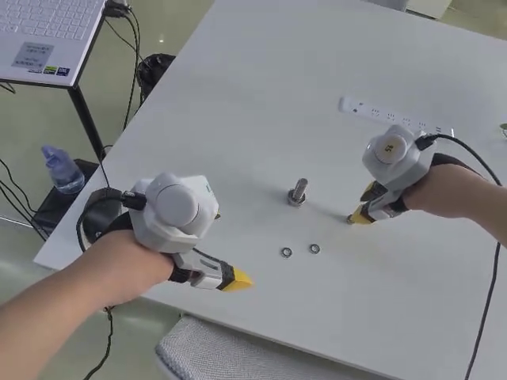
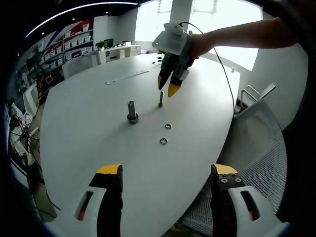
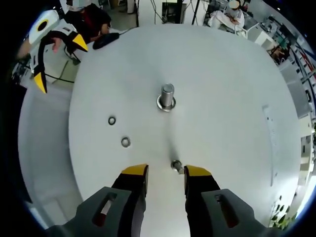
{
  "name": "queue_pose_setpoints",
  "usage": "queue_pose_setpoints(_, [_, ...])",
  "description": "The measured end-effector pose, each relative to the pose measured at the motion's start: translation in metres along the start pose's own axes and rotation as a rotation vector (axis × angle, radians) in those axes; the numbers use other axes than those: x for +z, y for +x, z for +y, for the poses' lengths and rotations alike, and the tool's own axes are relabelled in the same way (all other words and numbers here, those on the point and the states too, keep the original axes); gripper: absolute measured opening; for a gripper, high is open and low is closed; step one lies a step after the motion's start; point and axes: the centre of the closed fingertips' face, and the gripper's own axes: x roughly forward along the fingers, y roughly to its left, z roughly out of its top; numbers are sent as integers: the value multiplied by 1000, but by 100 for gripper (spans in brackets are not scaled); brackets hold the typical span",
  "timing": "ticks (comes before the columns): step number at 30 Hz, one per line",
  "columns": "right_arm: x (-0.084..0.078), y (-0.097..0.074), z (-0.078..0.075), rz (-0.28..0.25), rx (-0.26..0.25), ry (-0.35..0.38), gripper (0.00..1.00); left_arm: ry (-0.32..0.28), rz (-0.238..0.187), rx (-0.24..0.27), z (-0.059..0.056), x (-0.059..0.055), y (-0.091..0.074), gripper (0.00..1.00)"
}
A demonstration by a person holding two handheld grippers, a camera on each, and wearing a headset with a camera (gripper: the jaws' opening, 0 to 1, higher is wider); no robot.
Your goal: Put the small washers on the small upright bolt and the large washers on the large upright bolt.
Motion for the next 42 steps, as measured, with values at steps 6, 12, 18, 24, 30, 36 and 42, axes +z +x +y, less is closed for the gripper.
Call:
queue_pose_setpoints(6, [0, -5, 13, 0, 7, -2, 30, 5, 5, -4, -4, -2, 0, 72])
queue_pose_setpoints(12, [-2, -2, 29, 2, 25, -17, 30, 9, 4, -5, -6, -2, 0, 71])
queue_pose_setpoints(18, [0, 0, 39, -2, 37, -23, 30, 6, -6, -6, -7, 0, -1, 71])
queue_pose_setpoints(24, [6, 3, 48, -16, 52, -21, 31, -2, -27, -7, -6, 4, -3, 74])
queue_pose_setpoints(30, [6, 5, 59, -16, 69, -30, 31, 7, -26, -7, -5, 4, -3, 76])
queue_pose_setpoints(36, [6, 6, 65, -19, 75, -32, 32, 9, -39, -1, -5, 7, -3, 80])
queue_pose_setpoints(42, [7, 10, 71, -24, 76, -40, 32, 9, -52, 2, -6, 9, -3, 83])
